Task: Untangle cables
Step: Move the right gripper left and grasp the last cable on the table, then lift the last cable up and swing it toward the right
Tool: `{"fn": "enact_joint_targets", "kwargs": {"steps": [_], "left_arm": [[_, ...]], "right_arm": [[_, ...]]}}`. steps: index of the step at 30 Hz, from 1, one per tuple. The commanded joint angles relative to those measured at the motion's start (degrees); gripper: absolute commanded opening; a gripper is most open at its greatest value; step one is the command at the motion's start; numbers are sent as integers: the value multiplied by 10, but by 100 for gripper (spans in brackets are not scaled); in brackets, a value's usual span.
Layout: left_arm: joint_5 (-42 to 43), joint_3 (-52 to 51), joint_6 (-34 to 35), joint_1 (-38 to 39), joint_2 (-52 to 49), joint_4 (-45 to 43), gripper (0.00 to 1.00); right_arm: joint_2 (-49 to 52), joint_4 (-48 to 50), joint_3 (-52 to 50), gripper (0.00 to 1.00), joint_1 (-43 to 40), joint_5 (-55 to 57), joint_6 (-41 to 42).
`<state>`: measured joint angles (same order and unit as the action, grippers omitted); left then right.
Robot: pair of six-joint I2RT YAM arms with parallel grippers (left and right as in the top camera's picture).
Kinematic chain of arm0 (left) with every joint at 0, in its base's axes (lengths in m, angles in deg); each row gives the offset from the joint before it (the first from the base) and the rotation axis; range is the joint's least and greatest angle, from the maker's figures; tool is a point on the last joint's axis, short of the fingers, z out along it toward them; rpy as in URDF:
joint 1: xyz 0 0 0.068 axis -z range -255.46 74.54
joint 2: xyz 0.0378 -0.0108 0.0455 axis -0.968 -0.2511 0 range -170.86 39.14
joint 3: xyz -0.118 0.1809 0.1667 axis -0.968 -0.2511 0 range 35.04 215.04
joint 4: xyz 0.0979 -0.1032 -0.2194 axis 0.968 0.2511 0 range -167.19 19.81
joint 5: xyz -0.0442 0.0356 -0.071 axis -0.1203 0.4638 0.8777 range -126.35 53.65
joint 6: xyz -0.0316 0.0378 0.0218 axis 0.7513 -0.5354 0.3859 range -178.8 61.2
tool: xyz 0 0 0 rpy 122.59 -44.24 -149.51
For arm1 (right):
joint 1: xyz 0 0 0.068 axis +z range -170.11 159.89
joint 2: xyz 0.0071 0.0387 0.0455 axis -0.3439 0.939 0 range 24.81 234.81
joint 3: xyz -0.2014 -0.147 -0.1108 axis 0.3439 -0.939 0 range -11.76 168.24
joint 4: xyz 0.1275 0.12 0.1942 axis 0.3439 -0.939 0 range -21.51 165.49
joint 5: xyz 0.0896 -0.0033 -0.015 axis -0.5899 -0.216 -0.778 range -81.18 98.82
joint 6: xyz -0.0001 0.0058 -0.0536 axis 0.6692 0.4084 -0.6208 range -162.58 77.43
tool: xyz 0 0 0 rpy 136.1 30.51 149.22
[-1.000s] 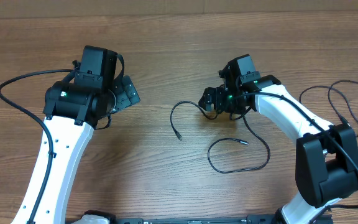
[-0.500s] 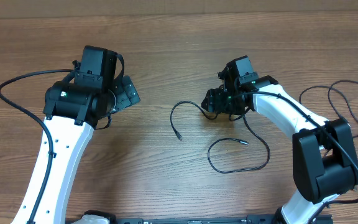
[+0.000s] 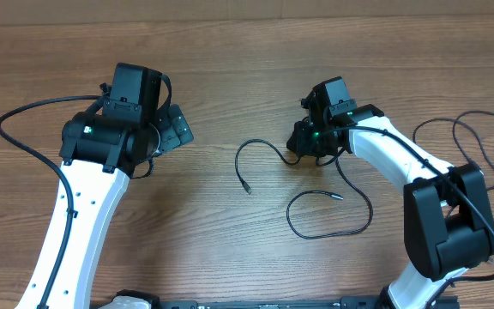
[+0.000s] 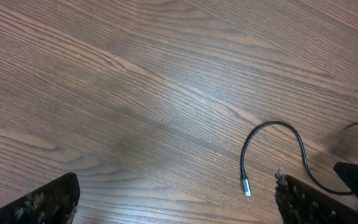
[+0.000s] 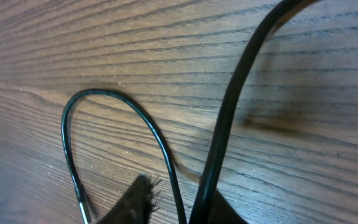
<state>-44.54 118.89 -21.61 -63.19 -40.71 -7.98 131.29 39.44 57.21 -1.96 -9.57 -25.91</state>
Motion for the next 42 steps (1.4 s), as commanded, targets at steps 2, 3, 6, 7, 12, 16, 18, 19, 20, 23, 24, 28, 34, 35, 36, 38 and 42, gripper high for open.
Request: {"fn": "enact_joint_targets", "kwargs": {"steps": [2,3,6,7,12,16,18,19,20,23,24,28,34,35,36,38,42], "left_arm": [[-8,9,5,-3,-5,-1,100],[-8,9,5,-3,-5,-1,99],[-8,9,5,-3,-5,-1,100],[-8,9,5,-3,-5,-1,100],[-8,9,5,-3,-5,-1,100],[-8,9,5,-3,-5,-1,100],[-8,9,5,-2,-5,-1,100],[-8,9,5,-3,-5,-1,100],[-8,9,5,-3,-5,-1,100],[-8,9,5,-3,-5,-1,100],[-8,9,5,-3,-5,-1,100],[-8,9,5,-3,-5,-1,100],[-8,9,5,-3,-5,-1,100],[-8,9,5,-3,-5,-1,100],[-8,9,5,-3,-5,-1,99],[-8,9,5,-3,-5,-1,100],[-8,9,5,-3,-5,-1,100]], "right_arm": [[3,2,-4,14,3,4,0],[3,2,-4,12,3,4,0],[3,-1,-4,4,3,4,0],[3,-2,-4,4,3,4,0],[3,-5,-4,4,2,4,0],[3,-21,5,4,1,4,0],[3,-43,21,4,0,4,0],[3,-59,33,4,-2,4,0],[3,-72,44,4,-4,4,0],[3,-144,115,4,-15,4,-13],[3,-166,141,4,-18,4,-23],[3,-243,248,4,-29,10,-52],[3,-319,424,4,-47,58,-52],[3,-324,455,4,-50,63,-52],[3,-325,478,4,-53,64,-52],[3,-326,530,4,-60,64,-52],[3,-311,620,4,-79,121,-52]]}}
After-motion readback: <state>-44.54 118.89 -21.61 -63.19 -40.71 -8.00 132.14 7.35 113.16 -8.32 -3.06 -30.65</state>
